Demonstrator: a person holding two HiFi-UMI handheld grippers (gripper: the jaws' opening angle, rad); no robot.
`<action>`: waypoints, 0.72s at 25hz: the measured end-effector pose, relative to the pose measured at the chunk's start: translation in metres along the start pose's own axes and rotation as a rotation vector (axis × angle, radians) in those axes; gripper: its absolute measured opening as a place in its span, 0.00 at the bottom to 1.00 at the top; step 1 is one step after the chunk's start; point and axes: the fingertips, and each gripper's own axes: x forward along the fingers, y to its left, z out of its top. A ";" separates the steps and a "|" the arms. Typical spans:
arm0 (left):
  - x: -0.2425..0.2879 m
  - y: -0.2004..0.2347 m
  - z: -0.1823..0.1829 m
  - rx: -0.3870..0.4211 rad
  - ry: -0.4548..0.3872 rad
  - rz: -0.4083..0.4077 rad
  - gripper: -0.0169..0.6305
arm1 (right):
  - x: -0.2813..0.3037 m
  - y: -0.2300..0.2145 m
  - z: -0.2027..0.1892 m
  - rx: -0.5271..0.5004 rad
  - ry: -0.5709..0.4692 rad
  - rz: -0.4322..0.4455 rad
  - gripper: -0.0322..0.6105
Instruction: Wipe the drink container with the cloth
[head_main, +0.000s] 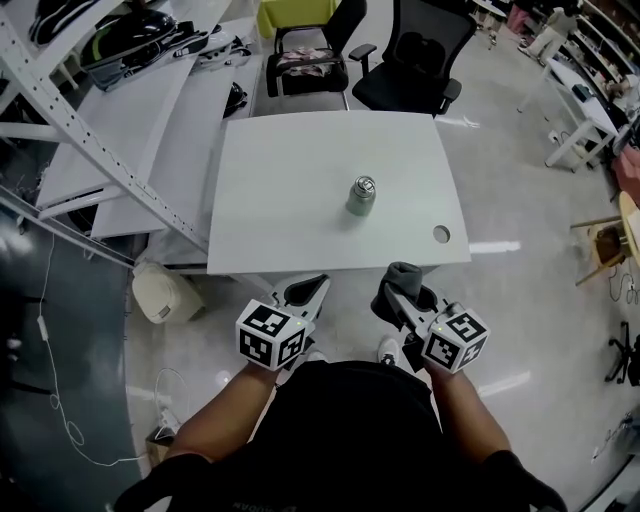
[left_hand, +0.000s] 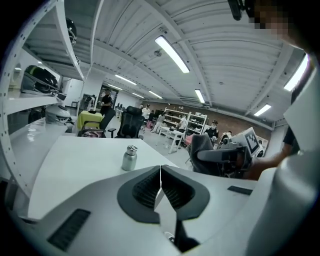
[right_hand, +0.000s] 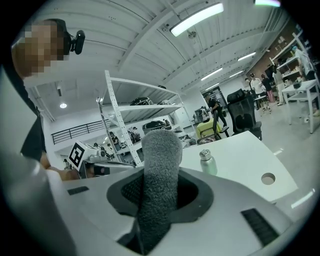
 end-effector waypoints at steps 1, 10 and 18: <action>0.003 -0.002 0.002 -0.002 -0.004 0.010 0.05 | -0.003 -0.003 0.000 -0.007 0.007 0.003 0.23; 0.029 -0.031 0.017 0.036 -0.037 0.066 0.05 | -0.026 -0.020 -0.002 -0.073 0.056 0.064 0.23; 0.041 -0.044 0.015 0.048 -0.019 0.077 0.05 | -0.031 -0.027 -0.004 -0.075 0.067 0.095 0.23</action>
